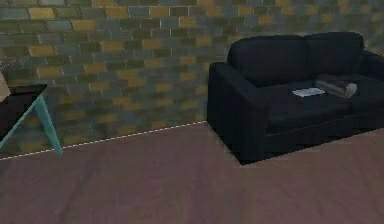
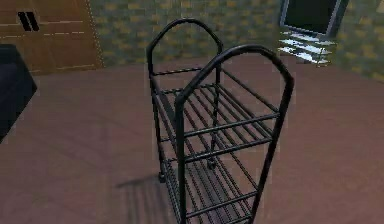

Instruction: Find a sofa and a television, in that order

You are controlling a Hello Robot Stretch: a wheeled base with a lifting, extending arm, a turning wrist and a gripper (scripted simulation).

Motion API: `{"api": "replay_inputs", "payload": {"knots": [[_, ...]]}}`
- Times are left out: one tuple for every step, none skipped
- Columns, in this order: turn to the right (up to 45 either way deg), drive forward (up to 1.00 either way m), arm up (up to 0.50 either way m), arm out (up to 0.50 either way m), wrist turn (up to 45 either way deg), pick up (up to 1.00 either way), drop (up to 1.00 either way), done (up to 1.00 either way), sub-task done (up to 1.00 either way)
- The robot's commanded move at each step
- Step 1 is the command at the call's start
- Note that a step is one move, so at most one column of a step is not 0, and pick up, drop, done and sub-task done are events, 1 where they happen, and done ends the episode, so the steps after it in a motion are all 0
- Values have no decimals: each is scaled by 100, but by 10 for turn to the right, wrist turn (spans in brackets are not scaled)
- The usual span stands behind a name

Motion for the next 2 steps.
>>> {"api": "replay_inputs", "payload": {"knots": [[-270, 0, 0, 0, 0, 0, 0, 0, 0], [0, 5, 0, 0, 0, 0, 0, 0, 0]]}}
